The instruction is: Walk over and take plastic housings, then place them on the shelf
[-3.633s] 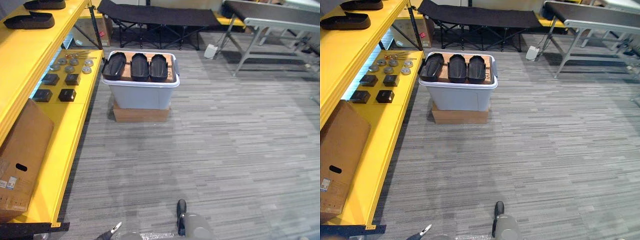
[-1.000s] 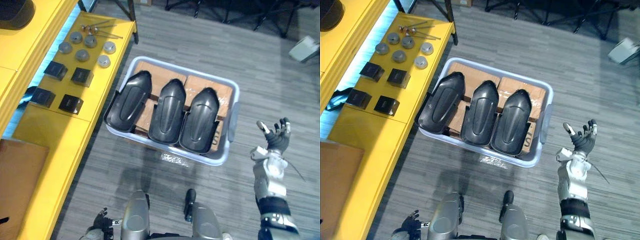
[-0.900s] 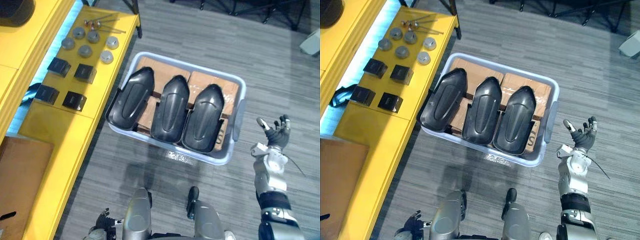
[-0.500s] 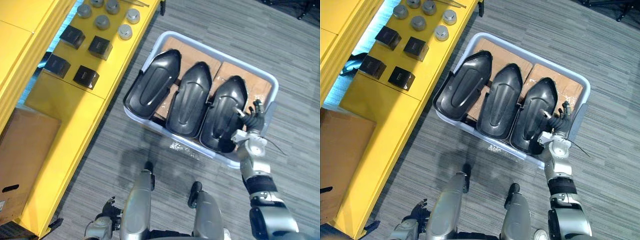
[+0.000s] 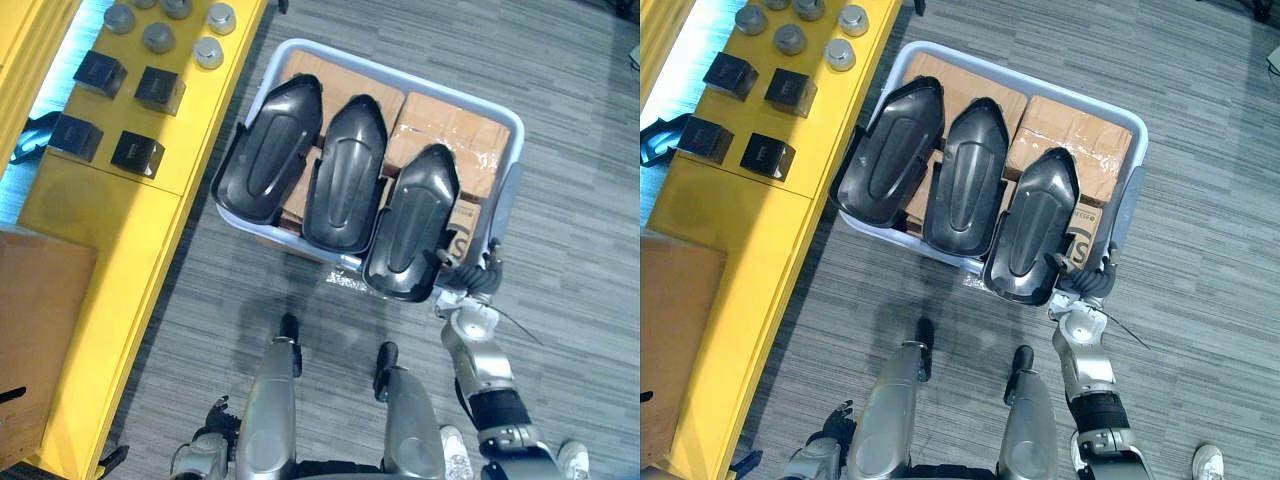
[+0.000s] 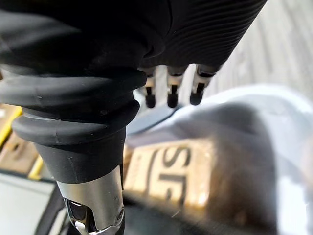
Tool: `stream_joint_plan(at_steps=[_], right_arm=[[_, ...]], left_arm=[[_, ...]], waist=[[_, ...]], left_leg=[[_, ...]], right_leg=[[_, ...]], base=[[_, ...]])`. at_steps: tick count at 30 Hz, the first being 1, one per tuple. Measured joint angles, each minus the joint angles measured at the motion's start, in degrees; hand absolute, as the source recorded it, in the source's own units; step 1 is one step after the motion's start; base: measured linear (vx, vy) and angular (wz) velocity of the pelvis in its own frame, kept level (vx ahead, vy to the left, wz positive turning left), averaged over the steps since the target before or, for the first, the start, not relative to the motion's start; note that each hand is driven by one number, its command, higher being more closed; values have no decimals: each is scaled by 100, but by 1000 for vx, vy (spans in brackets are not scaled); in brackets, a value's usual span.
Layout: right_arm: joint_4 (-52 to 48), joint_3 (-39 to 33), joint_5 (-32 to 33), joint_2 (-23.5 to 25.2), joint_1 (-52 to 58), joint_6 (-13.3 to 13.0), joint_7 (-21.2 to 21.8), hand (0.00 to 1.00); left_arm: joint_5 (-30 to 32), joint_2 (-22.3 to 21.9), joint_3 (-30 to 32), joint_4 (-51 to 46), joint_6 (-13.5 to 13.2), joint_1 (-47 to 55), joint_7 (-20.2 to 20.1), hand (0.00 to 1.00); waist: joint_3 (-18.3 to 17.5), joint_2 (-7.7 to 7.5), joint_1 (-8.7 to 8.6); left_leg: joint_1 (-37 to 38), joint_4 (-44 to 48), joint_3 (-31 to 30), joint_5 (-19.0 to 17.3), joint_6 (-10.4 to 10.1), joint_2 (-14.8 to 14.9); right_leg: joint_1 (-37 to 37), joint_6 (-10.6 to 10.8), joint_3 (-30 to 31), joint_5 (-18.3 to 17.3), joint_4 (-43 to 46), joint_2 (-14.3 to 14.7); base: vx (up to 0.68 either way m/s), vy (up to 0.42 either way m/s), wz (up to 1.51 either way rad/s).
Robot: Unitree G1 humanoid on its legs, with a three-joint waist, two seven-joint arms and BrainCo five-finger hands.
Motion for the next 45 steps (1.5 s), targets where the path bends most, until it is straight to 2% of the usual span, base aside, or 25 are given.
stream_joint_plan(at_steps=[4, 11, 15, 19, 22, 28, 36, 38, 40, 42, 45], right_arm=[[25, 1, 3, 100, 78, 179, -23, 0], [682, -100, 4, 50, -496, 180, 5, 0], [1340, -120, 16, -302, -1045, 167, 84, 0], [1546, -194, 1, -571, -1322, 182, 164, 0], [1550, -209, -86, -683, -1473, 260, 173, 0], [1109, -166, -226, -780, -1818, 264, 204, 0], [632, -86, -230, -782, -1849, 294, 309, 0], [634, -86, -228, -782, -1906, 416, 330, 0], [678, -79, -221, -782, -1996, 754, 409, 0], [933, -55, -224, -813, -2098, 981, 405, 0], [1293, 44, -218, -1029, -2397, 1092, 403, 0]], left_arm=[[-1, 1, -4, 17, 12, 1, 0, 0], [-272, 12, -14, 83, 22, -5, -19, 0], [-334, 32, -171, 155, 13, -108, -58, 0], [-445, 18, -227, 230, 8, -209, -103, 0], [-442, -6, -226, 263, 2, -252, -111, 0], [-431, -113, -227, 301, 11, -331, -106, 0], [-435, -114, -225, 296, 55, -329, -105, 0], [-439, -116, -225, 296, 61, -331, -106, 0], [-476, -126, -227, 297, 94, -335, -106, 0], [-516, -153, -227, 316, 104, -336, -106, 0], [-720, -209, -227, 375, 99, -332, -128, 0]], waist=[[-1, -1, -37], [-3, -5, -51], [-9, 17, -33], [-5, 47, 3], [15, 84, 31], [94, 346, 117], [99, 361, 111], [106, 375, 111], [115, 417, 114], [121, 487, 124], [81, 635, 136]], left_leg=[[20, -10, 73, 5, 7, -6], [15, -122, 49, 127, 30, -53], [-128, -213, -68, 254, 28, -143], [-325, -214, -139, 358, 48, -197], [-332, -211, -190, 395, 56, -236], [-414, -205, -200, 444, 97, -247], [-399, -181, -193, 451, 102, -259], [-398, -176, -195, 450, 101, -266], [-398, -170, -199, 447, 100, -266], [-398, -151, -203, 442, 103, -261], [-430, -99, -202, 421, 111, -248]], right_leg=[[-2, -14, 58, 29, -34, -3], [-2, -35, 50, 176, -145, -2], [-138, -20, -26, 182, -126, -85], [-325, -11, -68, 188, -48, -125], [-321, -11, -95, 187, 0, -149], [-408, -10, -102, 188, 63, -160], [-405, 25, -101, 208, 105, -156], [-405, 19, -101, 204, 114, -156], [-406, 3, -101, 195, 142, -156], [-407, -16, -101, 181, 177, -159], [-451, -40, -96, 164, 202, -174]], base=[[44, 16, -4], [-29, 7, 1], [-103, 18, 14], [-67, 15, 14], [-15, 9, 9], [9, -4, 1], [58, -12, 0], [0, 0, 0], [0, 0, 0], [0, 0, 0], [-46, 12, -1]])
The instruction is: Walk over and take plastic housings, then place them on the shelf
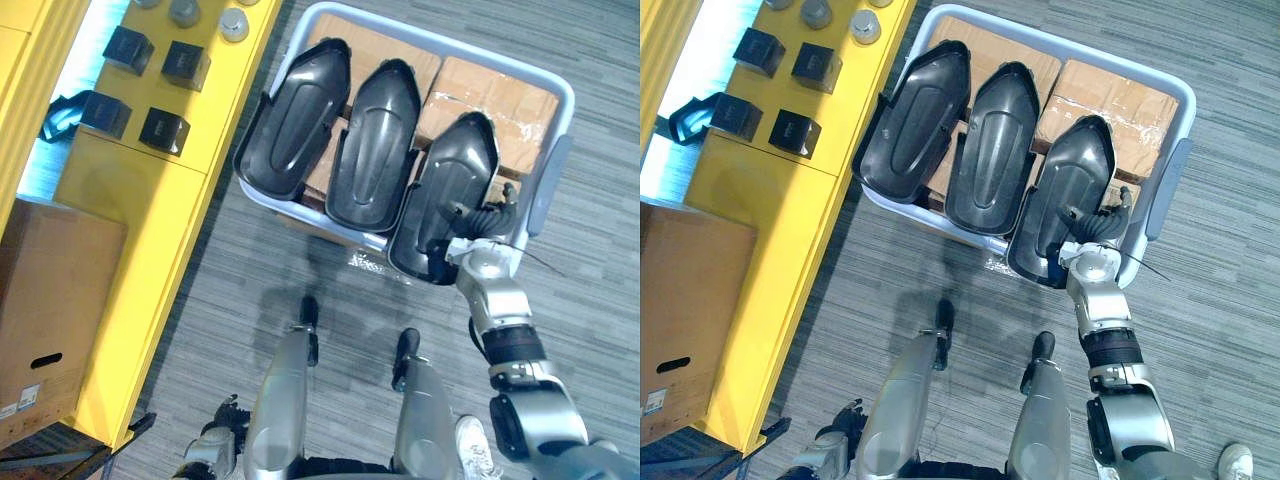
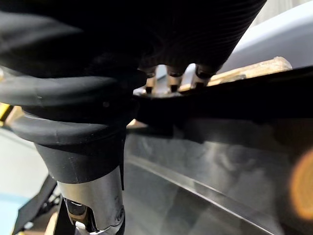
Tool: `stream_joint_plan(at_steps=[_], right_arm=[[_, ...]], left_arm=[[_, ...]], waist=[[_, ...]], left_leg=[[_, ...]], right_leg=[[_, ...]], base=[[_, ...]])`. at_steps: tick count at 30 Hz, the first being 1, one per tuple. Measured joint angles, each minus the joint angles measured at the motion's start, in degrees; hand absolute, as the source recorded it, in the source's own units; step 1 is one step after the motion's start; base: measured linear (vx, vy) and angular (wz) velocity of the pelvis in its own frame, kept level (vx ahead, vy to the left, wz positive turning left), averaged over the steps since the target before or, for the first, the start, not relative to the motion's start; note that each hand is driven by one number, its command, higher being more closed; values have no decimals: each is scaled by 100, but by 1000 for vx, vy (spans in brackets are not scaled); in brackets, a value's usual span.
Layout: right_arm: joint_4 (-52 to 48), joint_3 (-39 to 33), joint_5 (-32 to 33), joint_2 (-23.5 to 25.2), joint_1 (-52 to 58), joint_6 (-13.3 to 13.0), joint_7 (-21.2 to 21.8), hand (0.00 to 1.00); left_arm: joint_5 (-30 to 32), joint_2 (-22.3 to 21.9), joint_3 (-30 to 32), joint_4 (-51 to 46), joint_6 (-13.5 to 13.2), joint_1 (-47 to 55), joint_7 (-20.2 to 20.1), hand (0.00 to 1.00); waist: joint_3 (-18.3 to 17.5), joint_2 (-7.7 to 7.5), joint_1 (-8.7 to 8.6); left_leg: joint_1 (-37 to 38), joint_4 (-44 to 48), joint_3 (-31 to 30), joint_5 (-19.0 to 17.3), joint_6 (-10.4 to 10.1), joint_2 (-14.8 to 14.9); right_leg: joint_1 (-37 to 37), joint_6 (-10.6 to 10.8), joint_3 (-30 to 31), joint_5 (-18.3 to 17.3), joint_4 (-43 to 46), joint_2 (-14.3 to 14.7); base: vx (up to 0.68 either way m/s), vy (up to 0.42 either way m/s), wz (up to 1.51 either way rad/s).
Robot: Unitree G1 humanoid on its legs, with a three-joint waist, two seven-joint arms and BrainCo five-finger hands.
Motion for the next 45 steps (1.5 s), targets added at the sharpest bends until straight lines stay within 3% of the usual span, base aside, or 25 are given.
stream_joint_plan(at_steps=[3, 4, 20, 27, 29, 33, 36, 39, 41, 45], right_arm=[[296, 4, 1, -81, -176, 45, 12, 0], [427, 7, -5, -104, -265, 46, 12, 100], [2142, -17, 31, -706, -866, 245, 117, 100], [2965, 32, -323, -872, -1135, 274, 131, 100], [3230, 25, -425, -969, -1159, 274, 122, 100], [3419, 27, -512, -1028, -1190, 225, 14, 100], [3477, 20, -697, -1090, -1153, 56, -223, 100], [3178, -5, -951, -1077, -865, -34, -296, 100], [2866, -21, -1102, -973, -599, -37, -262, 100], [1485, -35, -1332, -749, 240, -19, -268, 100]], left_arm=[[-26, -20, -1, -1, -21, -27, -97, 0], [-91, -26, -2, 4, -22, -50, -117, 0], [-199, -29, -402, 340, -122, -372, -171, 0], [-214, -81, -408, 351, -129, -403, -170, 0], [-216, -109, -451, 353, -181, -399, -169, 0], [-234, -135, -464, 348, -385, -371, -132, 0], [-255, -159, -498, 110, -644, -338, -16, 0], [-158, -140, -577, -889, -756, -324, 424, 0], [-95, -307, -581, -1556, -737, -310, 734, 0], [554, -314, -340, -3005, -374, -35, 1462, 0]], waist=[[-60, 99, 22], [-68, 128, 25], [-154, 267, 189], [-198, 334, 324], [-243, 405, 347], [-244, 408, 440], [-318, 521, 434], [-346, 563, 395], [-341, 556, 291], [-299, 491, -5]], left_leg=[[-61, 0, -7, -3, -28, 0], [-65, -2, -3, -1, -26, -4], [-84, -107, -122, 103, -53, -40], [25, -310, -245, 225, -121, -84], [50, -362, -332, 285, -138, -140], [140, -512, -356, 371, -130, -189], [151, -611, -369, 439, -138, -214], [344, -856, -329, 606, -145, -235], [552, -1013, -316, 672, -112, -235], [1031, -1278, -268, 675, -110, -202]], right_leg=[[-60, 1, -4, 0, 5, -6], [-70, 6, -4, 3, 5, -15], [-27, 42, -193, 28, -57, -44], [75, 25, -367, 11, -10, -85], [142, 17, -513, -32, 31, -138], [134, -42, -531, -102, 133, -202], [143, -39, -597, -118, 140, -250], [270, -20, -599, -95, 21, -274], [478, 20, -616, -27, -152, -257], [966, 52, -629, 64, -478, -193]], base=[[-41, 13, 1], [-35, 15, -1], [16, -10, 4], [13, -35, 12], [-21, -16, 26], [-31, -14, 11], [-21, -3, 12], [18, -9, 1], [84, -12, -3], [92, -16, -7]])
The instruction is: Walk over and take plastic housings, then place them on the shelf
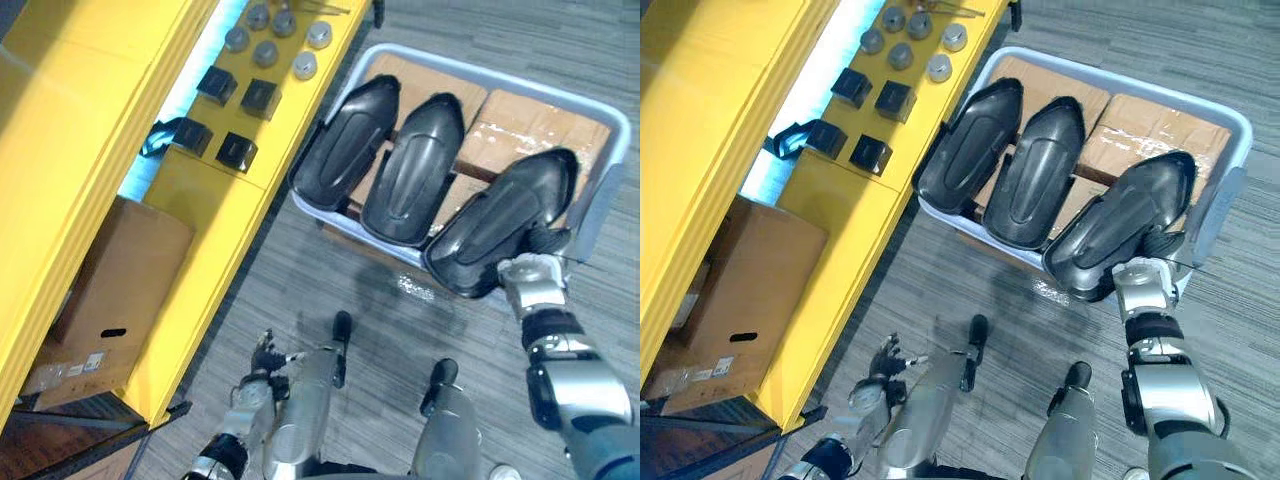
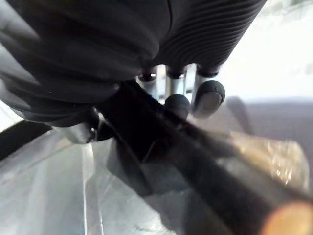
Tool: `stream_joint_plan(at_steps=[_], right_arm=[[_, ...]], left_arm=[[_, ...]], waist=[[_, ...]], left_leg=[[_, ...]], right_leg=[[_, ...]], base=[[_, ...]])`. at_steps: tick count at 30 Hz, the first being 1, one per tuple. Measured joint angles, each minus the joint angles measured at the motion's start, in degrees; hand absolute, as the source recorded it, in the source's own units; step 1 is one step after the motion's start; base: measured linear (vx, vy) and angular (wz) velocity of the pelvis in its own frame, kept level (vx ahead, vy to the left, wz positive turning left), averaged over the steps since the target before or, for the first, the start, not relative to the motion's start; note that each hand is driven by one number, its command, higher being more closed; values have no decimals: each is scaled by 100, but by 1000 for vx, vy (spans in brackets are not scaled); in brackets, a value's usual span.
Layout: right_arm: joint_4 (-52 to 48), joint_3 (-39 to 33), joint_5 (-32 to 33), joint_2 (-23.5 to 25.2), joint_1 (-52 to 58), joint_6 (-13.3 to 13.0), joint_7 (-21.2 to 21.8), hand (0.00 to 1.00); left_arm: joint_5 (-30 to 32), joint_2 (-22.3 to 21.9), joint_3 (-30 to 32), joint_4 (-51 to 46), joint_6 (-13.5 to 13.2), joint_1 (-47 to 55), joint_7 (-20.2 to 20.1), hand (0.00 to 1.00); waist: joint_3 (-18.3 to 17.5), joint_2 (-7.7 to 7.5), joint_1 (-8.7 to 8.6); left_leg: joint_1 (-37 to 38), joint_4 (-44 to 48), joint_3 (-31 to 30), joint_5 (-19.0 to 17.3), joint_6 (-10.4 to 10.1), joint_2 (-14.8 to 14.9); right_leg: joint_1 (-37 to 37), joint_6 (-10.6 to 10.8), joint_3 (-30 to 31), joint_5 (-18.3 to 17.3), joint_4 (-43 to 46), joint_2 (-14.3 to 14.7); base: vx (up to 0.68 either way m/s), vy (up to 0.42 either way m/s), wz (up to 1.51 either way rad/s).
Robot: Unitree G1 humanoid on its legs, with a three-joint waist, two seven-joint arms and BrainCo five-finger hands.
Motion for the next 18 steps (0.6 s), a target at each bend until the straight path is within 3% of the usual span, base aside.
stream_joint_plan(at_steps=[3, 5, 9, 13, 18], right_arm=[[-927, -77, -172, 133, 493, 61, -44, 100], [-1497, -266, -346, 245, 734, 76, -137, 100], [-1835, -345, -669, 246, 818, 80, -131, 100], [-1939, -290, -1048, 249, 810, 71, -121, 100], [-2153, -93, -1579, 246, 706, -114, -138, 100]], left_arm=[[545, 229, 258, -1171, 311, 334, 184, 0], [1085, 485, 276, -2145, 652, 542, -190, 0], [1522, 649, 128, -3101, 888, 670, -1048, 0], [1816, 1046, 93, -3823, 909, 405, -1664, 0], [1511, 1503, -8, -3995, 752, -363, -2076, 0]], waist=[[98, -151, -134], [150, -285, -187], [116, -383, -228], [-42, -540, -242], [-289, -692, -287]], left_leg=[[424, -212, 14, -1, -6, 42], [740, -422, 52, 14, -28, 54], [1055, -597, 102, 16, -30, 37], [1256, -732, 90, 30, -47, 38], [1316, -825, 114, 49, -53, 56]], right_leg=[[420, 8, -18, 17, -233, 67], [704, 7, -36, 19, -387, 83], [1043, 14, -83, 50, -604, 83], [1307, -6, -153, 124, -834, 115], [1397, -35, -147, 275, -1044, 159]], base=[[137, -58, -8], [92, -48, -4], [75, -15, -1], [40, -9, 3], [1, 6, -2]])
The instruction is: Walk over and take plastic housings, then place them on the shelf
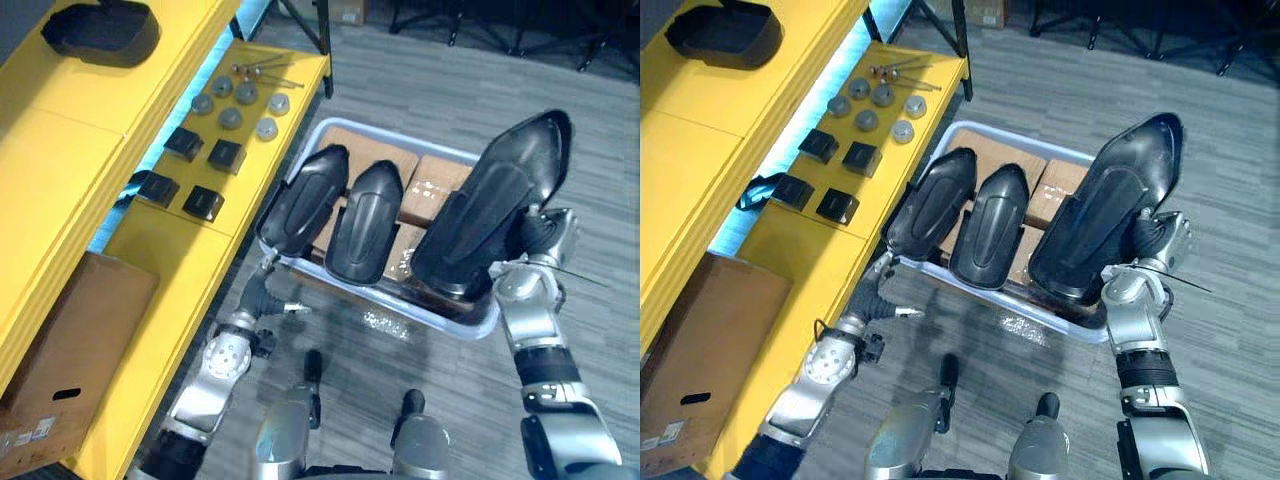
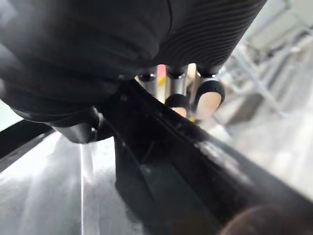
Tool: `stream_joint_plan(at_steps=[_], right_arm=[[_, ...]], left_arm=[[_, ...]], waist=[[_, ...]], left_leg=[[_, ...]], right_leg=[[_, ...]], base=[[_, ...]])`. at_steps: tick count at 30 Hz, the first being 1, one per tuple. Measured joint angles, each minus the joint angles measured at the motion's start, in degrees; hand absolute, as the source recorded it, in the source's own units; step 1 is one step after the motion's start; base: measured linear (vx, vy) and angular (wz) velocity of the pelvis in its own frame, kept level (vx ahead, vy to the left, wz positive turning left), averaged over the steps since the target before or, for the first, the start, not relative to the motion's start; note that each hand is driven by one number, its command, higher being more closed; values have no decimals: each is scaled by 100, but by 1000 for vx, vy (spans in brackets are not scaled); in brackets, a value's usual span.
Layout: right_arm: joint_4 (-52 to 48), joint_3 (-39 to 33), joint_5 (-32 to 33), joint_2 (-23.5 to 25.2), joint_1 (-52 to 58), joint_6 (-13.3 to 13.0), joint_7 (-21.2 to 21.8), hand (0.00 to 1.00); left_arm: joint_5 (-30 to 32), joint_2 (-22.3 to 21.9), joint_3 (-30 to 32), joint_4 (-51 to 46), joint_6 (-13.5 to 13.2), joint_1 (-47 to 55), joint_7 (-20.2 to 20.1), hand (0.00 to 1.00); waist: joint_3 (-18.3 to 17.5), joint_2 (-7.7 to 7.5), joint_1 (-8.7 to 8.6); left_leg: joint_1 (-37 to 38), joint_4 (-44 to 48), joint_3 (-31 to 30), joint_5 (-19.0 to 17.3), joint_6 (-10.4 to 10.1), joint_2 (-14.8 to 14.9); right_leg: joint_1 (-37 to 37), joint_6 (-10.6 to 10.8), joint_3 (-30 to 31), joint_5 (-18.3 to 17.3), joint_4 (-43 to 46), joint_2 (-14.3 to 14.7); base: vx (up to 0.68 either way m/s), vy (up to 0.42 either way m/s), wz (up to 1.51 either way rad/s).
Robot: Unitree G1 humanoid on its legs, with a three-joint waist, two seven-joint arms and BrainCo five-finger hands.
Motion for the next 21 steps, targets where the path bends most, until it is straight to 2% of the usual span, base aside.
stream_joint_plan(at_steps=[2, 3, 6, 7, 11, 13, 18, 21], right_arm=[[-7, 151, -122, -3, -259, -132, -2, 100], [-7, 241, -248, -14, -453, -272, -6, 100], [-9, 497, -488, -50, -879, -595, -11, 100], [-8, 676, -582, -68, -1067, -750, -11, 100], [-39, 1046, -772, -99, -1318, -1145, -14, 100], [-84, 1122, -871, -99, -1319, -1220, -14, 100], [-154, 1407, -883, -81, -1340, -1417, -6, 100], [-154, 1487, -891, -20, -1352, -1465, 2, 100]], left_arm=[[-429, 94, -191, 1, 5, -403, -240, 0], [-854, 84, -330, 2, 74, -656, -444, 0], [-1628, 61, -733, 155, 423, -1162, -792, 0], [-1946, -3, -917, 397, 641, -1387, -862, 0], [-2322, -270, -1137, 1268, 943, -1820, -790, 0], [-2484, -296, -1177, 1408, 1016, -1958, -694, 0], [-2688, -410, -1239, 1754, 1035, -2336, -318, 0], [-2697, -572, -1286, 1948, 977, -2502, 55, 0]], waist=[[-20, -39, -65], [-23, -44, -83], [-30, -57, -129], [-38, -72, -156], [-43, -82, -222], [-47, -89, -222], [-87, -162, -223], [-112, -207, -223]], left_leg=[[-6, 0, 4, 25, 6, 5], [-6, -1, 13, 30, 8, 24], [-16, -12, 70, 61, 1, 64], [-13, -12, 108, 71, -3, 92], [-15, -10, 164, 76, -12, 143], [-36, -12, 192, 81, -18, 167], [-73, -16, 317, 90, -33, 247], [-72, -33, 322, 100, -47, 260]], right_leg=[[0, -8, 3, 44, -27, 10], [2, -15, 18, 97, -79, 32], [1, -39, 64, 164, -172, 83], [-13, -44, 120, 169, -178, 107], [-65, -69, 177, 192, -177, 151], [-114, -79, 212, 205, -175, 172], [-236, -93, 336, 244, -179, 238], [-253, -96, 348, 245, -180, 264]], base=[[-44, 16, -5], [-59, 12, -13], [-58, 7, -11], [-74, 0, -11], [-46, -8, -10], [-15, -8, -11], [4, -7, -14], [0, 0, 0]])
